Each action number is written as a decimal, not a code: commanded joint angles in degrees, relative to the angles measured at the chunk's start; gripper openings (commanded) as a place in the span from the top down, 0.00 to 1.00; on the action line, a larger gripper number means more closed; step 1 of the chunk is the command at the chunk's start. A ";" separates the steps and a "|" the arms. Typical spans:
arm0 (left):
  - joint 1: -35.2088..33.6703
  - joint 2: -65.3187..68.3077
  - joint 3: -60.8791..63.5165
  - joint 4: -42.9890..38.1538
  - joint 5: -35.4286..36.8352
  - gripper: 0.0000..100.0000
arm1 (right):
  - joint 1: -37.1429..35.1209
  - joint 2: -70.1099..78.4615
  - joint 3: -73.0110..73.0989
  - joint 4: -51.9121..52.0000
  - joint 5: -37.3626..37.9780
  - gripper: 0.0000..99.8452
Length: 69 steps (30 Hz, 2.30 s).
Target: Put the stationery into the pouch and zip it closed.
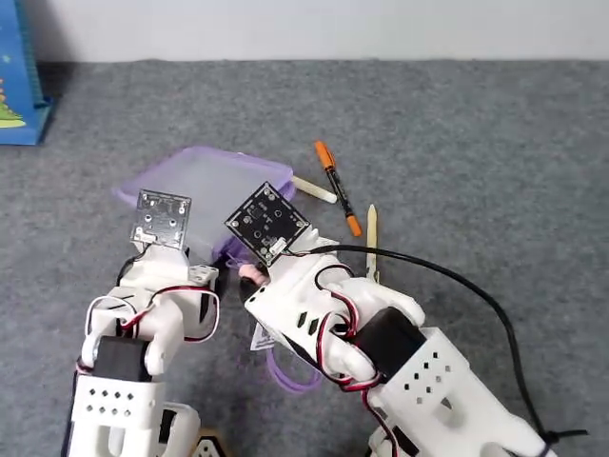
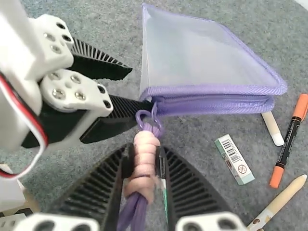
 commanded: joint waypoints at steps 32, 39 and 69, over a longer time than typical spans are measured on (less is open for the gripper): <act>-22.86 -12.13 -1.54 5.63 2.73 0.81 | -1.10 34.51 -4.75 -5.58 -1.32 0.86; -22.95 -14.51 -0.04 5.89 3.25 0.81 | -6.20 42.77 -6.95 -5.49 -1.41 0.86; -22.77 -15.82 0.66 5.98 3.25 0.81 | -11.65 44.53 -10.37 -7.16 -1.58 0.86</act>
